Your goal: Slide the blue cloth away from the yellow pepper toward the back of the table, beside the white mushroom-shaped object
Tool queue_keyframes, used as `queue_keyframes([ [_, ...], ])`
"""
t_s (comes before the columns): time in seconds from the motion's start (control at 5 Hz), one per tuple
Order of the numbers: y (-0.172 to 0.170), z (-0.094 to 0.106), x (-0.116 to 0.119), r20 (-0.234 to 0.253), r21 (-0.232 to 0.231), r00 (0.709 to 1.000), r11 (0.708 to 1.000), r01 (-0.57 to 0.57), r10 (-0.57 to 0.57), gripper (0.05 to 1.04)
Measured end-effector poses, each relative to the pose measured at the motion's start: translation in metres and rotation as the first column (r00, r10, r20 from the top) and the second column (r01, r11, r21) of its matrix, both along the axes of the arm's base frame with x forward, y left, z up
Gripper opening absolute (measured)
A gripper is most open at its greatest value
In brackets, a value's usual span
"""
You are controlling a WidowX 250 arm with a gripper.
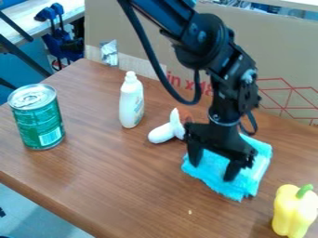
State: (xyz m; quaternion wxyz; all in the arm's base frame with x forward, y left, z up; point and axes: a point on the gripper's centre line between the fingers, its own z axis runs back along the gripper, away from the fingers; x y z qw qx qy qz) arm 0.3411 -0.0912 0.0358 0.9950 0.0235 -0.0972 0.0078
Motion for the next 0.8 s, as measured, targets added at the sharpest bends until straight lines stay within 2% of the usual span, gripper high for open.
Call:
queue_keyframes([
  [0.2, 0.006, 0.009, 0.019, 0.033, -0.065, 0.999, 0.997, -0.034, 0.037, 1.002],
  [0.4, 0.006, 0.017, 0.042, 0.041, -0.112, 0.999, 0.993, -0.025, 0.030, 1.002],
  [0.6, -0.002, 0.020, 0.059, 0.056, -0.136, 0.998, 0.991, 0.013, -0.006, 1.002],
  [0.8, -0.005, 0.017, 0.064, 0.042, -0.132, 0.999, 0.991, 0.033, -0.028, 1.002],
])
